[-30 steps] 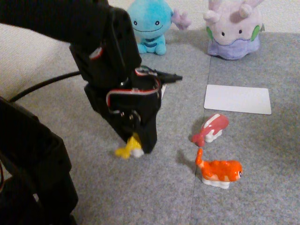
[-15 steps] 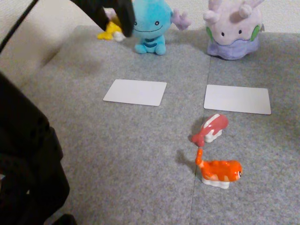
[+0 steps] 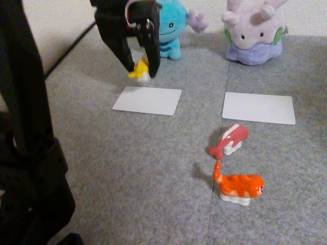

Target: Wooper wants to eat egg sudhi, and Goomy wants to eat shrimp sushi

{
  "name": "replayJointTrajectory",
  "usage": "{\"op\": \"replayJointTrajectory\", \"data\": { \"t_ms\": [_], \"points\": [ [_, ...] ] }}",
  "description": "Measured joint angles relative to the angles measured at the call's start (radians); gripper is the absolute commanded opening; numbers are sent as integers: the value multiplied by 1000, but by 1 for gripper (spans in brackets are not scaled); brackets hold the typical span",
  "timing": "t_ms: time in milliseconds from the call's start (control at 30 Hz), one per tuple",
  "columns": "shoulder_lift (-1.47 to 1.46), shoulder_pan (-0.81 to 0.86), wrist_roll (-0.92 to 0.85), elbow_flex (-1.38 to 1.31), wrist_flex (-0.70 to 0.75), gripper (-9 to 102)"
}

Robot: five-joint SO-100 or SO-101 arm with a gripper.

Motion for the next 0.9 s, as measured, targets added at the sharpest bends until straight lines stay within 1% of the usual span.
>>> {"op": "replayJointTrajectory", "data": {
  "t_ms": [267,300,367,533,633,700,800,900],
  "points": [
    [-115,2,0,-6,-41,6],
    [-118,2,0,-9,-44,7],
    [-123,2,0,-11,-49,14],
    [-123,-3,9,-15,-52,34],
    [-121,6,6,-17,-55,43],
    [-106,2,6,-15,-55,45],
    [-49,-12,6,-14,-54,46],
    [44,-8,6,-14,-14,46]
  ]
}}
